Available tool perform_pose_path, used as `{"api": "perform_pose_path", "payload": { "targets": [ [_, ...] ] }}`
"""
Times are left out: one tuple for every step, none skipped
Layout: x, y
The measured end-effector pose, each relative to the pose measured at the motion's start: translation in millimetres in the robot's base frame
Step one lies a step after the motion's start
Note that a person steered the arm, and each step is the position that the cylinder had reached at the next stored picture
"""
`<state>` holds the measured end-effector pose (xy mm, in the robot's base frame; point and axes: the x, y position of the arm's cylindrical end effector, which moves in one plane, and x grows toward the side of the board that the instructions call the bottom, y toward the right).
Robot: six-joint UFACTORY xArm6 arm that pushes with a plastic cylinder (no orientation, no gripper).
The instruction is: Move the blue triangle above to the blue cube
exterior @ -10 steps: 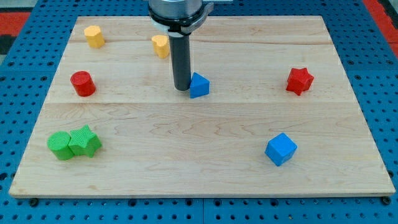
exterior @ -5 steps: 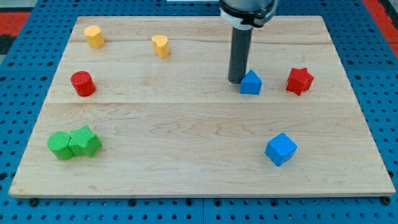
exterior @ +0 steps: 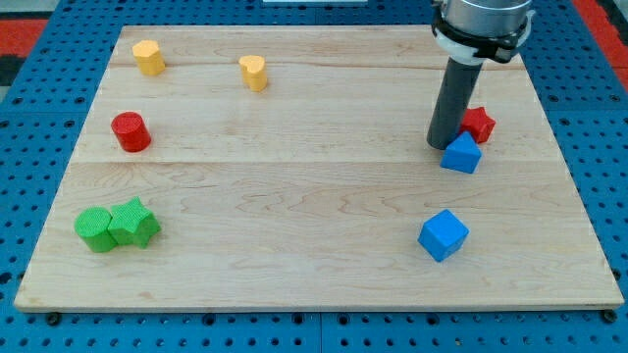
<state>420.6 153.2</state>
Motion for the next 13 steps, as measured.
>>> {"api": "perform_pose_path", "payload": {
  "targets": [
    [4.8, 24.6],
    [13.9, 50.5],
    [30.6, 69.2],
    [47.2, 82.1],
    [67.3, 102.3],
    [89.4, 124.9],
    [109.8, 113.8],
    [110.3, 89.1],
    [109.2, 83.3],
    [94.9, 83.3],
    [81.5, 82.0],
    [84.4, 56.2],
    [95.4, 17.7]
  ]
}}
